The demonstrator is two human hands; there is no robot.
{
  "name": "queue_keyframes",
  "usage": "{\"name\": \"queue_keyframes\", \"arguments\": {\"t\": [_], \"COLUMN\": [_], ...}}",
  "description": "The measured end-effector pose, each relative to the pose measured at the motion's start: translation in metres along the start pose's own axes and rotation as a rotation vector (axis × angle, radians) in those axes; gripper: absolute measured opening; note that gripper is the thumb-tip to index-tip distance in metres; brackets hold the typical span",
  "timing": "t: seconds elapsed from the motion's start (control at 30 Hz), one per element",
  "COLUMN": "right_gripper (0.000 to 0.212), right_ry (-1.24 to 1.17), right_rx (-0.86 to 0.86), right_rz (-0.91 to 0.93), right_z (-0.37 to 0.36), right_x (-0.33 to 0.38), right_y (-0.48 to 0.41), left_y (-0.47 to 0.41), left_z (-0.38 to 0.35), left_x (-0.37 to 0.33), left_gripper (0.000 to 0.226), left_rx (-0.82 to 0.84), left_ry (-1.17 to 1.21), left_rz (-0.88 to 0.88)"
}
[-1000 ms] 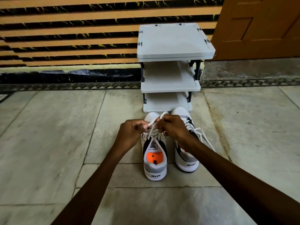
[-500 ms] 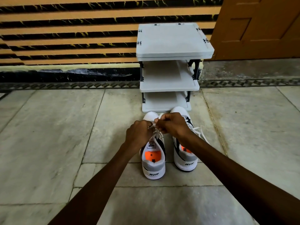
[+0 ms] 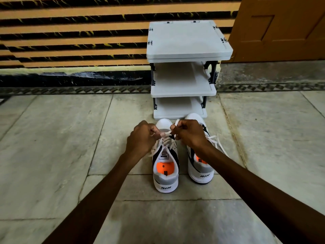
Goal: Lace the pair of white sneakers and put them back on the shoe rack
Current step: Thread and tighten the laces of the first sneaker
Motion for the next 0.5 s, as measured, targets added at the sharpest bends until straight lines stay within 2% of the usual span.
{"name": "queue_keyframes", "arguments": {"t": [0.07, 0.17, 0.23, 0.3, 0.37, 0.43, 0.5], "right_gripper": [0.027, 0.027, 0.029, 0.031, 0.035, 0.029, 0.020], "right_ry": [0.013, 0.029, 0.092, 0.185, 0.311, 0.525, 0.734], "right_rx": [-0.012, -0.012, -0.014, -0.031, -0.081, -0.148, -0.194], "right_rz": [0.027, 0.056, 0.067, 0.070, 0.077, 0.063, 0.052], "right_z": [0.000, -0.001, -0.002, 0.001, 0.007, 0.014, 0.018], "right_x": [0.002, 0.004, 0.004, 0.004, 0.005, 0.007, 0.009], "right_y": [0.001, 0.003, 0.003, 0.004, 0.007, 0.011, 0.015], "left_y": [0.000, 0.005, 0.006, 0.006, 0.005, 0.006, 0.007], "left_z": [0.007, 0.008, 0.012, 0.025, 0.044, 0.055, 0.054], "left_x": [-0.004, -0.011, -0.008, 0.003, 0.013, 0.020, 0.031], "left_gripper": [0.024, 0.034, 0.035, 0.032, 0.029, 0.030, 0.033], "left_rx": [0.009, 0.163, 0.167, 0.048, -0.096, -0.114, -0.060], "left_ry": [0.215, 0.709, 0.743, 0.499, 0.116, -0.288, -0.665], "left_rz": [0.037, 0.164, 0.198, 0.198, 0.158, 0.170, 0.195]}}
Point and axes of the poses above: each hand's wrist, its own y-axis away from the middle knuckle, its own z-axis out of the back of the hand, x = y × z, the point moved 7 cm from there along -y, towards the middle knuckle, and after that the axes turned 3 degrees about x, right-handed, at the moved point
